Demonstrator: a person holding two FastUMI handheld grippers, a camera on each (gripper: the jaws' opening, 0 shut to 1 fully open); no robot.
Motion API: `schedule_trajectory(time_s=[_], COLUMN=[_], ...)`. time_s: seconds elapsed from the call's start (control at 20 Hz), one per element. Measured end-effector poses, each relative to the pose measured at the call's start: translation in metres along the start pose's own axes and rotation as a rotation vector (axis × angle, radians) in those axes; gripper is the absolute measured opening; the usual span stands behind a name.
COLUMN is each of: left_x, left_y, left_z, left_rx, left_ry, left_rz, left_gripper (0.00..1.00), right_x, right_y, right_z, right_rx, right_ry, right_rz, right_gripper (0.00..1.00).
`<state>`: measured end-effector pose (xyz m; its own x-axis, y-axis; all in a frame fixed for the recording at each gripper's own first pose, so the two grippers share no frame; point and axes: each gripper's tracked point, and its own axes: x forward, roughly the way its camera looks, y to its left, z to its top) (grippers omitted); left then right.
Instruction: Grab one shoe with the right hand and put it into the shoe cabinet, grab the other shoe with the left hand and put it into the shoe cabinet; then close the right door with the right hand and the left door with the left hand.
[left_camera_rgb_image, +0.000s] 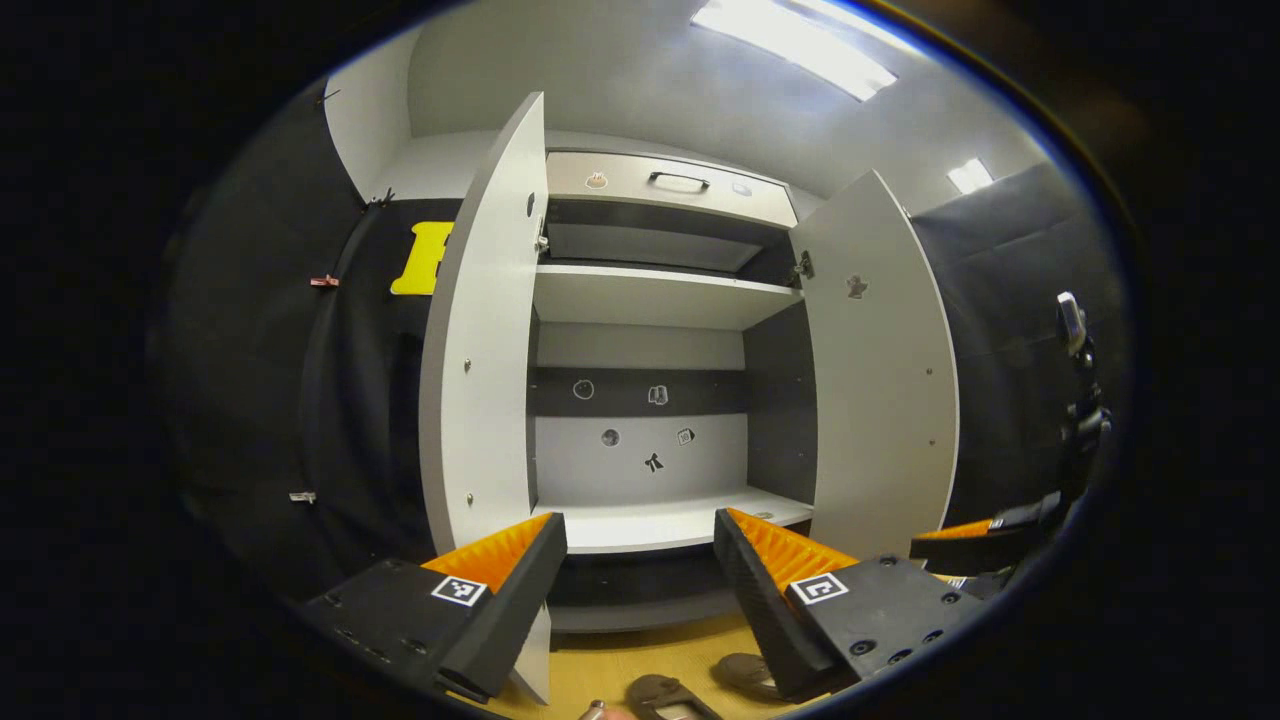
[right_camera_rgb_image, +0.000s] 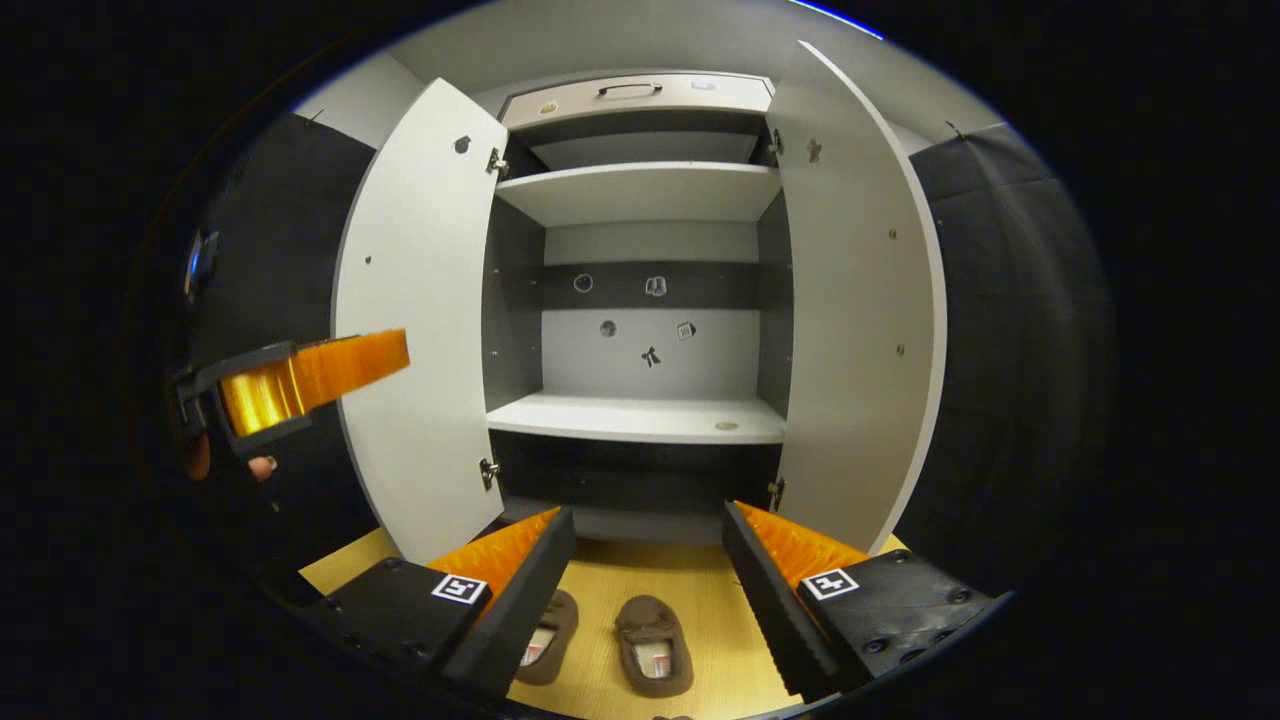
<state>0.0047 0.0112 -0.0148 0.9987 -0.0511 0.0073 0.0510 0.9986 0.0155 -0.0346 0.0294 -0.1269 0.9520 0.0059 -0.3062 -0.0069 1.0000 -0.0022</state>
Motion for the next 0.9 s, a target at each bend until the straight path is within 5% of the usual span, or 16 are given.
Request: schedule_trajectory(time_s=[0.6, 0.9], left_x=[0.021, 0.030], left_y=[0.021, 0.016], left_z=[-0.047, -0.081], left_rx=[-0.011, 0.011], left_ry=[0.033, 0.073], left_rz=[0.069, 0.065], left_gripper=[0.94, 0.94], right_x=[0.026, 0.048], right_y=[0.023, 0.017], right_z=[-0.192, -0.249], right_rx=[0.048, 0.053], right_ry=[0.396, 0.462], right_rz=[0.117, 0.121], right_gripper=[0.99, 0.99])
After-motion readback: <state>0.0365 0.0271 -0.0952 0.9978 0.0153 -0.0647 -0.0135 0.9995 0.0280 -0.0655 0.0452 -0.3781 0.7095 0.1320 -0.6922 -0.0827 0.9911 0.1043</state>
